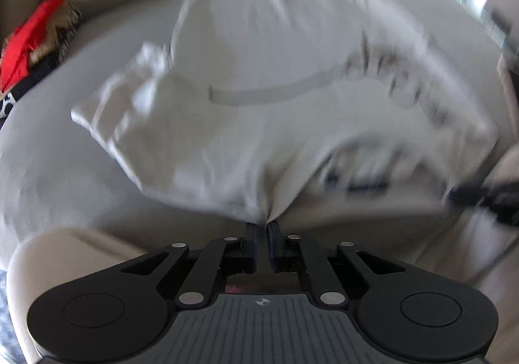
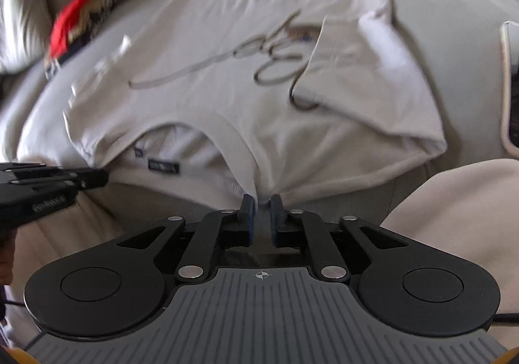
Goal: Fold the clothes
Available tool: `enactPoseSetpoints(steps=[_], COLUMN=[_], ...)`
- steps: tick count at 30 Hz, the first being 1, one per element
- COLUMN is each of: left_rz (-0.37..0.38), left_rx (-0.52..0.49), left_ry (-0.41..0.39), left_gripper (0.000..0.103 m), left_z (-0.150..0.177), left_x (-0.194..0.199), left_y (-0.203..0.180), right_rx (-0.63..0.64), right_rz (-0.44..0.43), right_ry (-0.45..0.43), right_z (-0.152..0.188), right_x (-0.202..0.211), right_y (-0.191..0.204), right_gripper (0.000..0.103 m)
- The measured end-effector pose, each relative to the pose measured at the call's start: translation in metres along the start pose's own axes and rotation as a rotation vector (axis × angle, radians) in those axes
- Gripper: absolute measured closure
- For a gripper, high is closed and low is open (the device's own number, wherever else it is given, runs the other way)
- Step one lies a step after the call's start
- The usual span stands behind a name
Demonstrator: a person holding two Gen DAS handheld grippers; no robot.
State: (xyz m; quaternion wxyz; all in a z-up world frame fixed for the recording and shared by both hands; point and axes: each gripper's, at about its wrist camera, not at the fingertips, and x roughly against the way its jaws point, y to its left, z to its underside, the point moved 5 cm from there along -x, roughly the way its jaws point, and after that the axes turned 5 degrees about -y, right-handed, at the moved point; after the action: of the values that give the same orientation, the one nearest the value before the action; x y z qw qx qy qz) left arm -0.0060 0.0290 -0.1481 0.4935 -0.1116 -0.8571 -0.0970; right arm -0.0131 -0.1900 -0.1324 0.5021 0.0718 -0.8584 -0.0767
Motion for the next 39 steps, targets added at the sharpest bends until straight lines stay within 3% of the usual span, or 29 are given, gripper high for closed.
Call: enactPoseSetpoints(steps=[3, 6, 8, 9, 12, 15, 19, 22, 27, 28, 35, 39], left_rz=[-0.010, 0.049, 0.048, 0.040, 0.041, 0.028, 0.031, 0.034, 0.041, 0.043, 0.053, 0.059], left_rx=[-0.010, 0.078, 0.119, 0.130, 0.160, 0.175, 0.203, 0.199, 0.202, 0.202, 0.198, 0.199], left_ry=[0.014, -0.054, -0.132, -0.178, -0.241, -0.225, -0.170, -0.174, -0.166, -0.166, -0.162, -0.159], left_gripper=[0.084, 0.073, 0.069, 0.062, 0.060, 0.061, 0.061, 0.060, 0.061, 0.060, 0.060, 0.060], left_z=[0.010, 0.004, -0.009, -0.017, -0.043, -0.058, -0.048, -0.042, -0.043, -0.043, -0.045, -0.045], left_x=[0.005, 0.025, 0.038, 0.041, 0.034, 0.016, -0.001, -0.002, -0.004, -0.004, -0.006, -0.005], left_y=[0.003, 0.014, 0.016, 0.015, 0.009, 0.004, -0.001, 0.000, 0.002, 0.002, 0.003, 0.004], right_rx=[0.001, -0.058, -0.082, -0.084, -0.069, -0.058, -0.077, -0.085, -0.142, -0.146, -0.118, -0.234], right_rz=[0.021, -0.008, 0.006, 0.021, 0.061, 0.106, 0.138, 0.144, 0.154, 0.156, 0.273, 0.388], right_ry=[-0.011, -0.128, -0.215, -0.246, -0.290, -0.295, -0.291, -0.255, -0.248, -0.250, -0.309, -0.374], right_z=[-0.001, -0.016, -0.032, -0.040, -0.062, -0.075, -0.092, -0.104, -0.110, -0.110, -0.114, -0.108], right_x=[0.014, 0.041, 0.046, 0.044, 0.021, -0.006, -0.034, -0.055, -0.063, -0.062, -0.035, 0.001], right_y=[-0.002, -0.013, -0.020, -0.022, -0.024, -0.026, -0.034, -0.042, -0.053, -0.054, -0.073, -0.117], right_gripper=[0.064, 0.059, 0.058, 0.058, 0.058, 0.058, 0.049, 0.056, 0.084, 0.097, 0.098, 0.098])
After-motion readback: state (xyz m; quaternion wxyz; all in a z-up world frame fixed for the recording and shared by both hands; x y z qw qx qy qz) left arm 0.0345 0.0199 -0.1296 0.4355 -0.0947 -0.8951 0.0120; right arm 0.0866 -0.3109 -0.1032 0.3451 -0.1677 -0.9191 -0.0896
